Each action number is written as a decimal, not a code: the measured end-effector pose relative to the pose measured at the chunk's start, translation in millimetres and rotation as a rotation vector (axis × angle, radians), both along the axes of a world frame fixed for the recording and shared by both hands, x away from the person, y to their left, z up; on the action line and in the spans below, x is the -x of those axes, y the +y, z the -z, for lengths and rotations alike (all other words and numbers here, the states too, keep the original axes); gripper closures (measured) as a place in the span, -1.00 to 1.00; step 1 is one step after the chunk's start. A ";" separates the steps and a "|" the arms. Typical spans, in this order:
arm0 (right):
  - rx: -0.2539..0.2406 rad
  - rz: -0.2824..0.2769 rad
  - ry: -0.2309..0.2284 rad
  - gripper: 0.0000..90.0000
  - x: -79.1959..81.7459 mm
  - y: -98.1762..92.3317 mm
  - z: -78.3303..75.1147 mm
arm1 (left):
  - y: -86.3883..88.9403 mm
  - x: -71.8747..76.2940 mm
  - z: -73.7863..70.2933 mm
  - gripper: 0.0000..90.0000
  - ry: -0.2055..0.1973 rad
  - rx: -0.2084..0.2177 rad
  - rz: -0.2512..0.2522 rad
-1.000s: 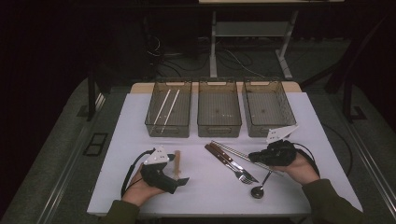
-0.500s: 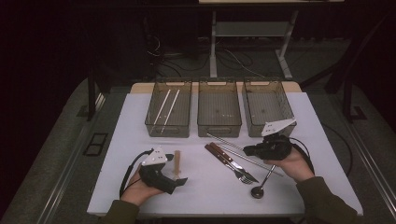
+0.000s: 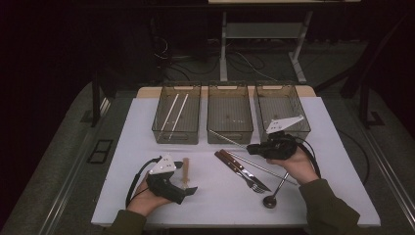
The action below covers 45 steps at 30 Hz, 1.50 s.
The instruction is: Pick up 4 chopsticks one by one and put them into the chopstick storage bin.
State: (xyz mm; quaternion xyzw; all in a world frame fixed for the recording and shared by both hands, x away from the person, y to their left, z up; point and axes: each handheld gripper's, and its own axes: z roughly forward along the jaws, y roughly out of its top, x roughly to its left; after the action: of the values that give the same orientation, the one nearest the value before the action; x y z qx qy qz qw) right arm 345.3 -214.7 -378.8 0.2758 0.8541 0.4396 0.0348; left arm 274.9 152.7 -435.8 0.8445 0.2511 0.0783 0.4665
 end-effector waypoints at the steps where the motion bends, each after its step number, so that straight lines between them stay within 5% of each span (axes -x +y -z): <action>1: -0.002 -0.001 -0.005 0.90 -1.7 2.3 -1.1 | 0.0 0.0 0.1 -1.00 0.000 -0.001 0.000; 26: 0.018 0.065 -0.017 0.90 -57.1 62.2 -31.9 | -0.8 0.3 -0.3 -1.00 -0.008 -0.009 0.002; 45: 0.046 0.124 -0.001 0.90 -99.5 115.1 -31.1 | -0.8 0.8 -1.3 -1.00 -0.009 -0.009 0.011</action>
State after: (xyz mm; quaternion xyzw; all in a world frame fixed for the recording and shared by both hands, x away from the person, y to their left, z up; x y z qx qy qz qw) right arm 444.8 -99.6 -347.8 0.3271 0.8451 0.4172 0.0684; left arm 274.1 151.9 -434.5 0.8477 0.2438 0.0807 0.4641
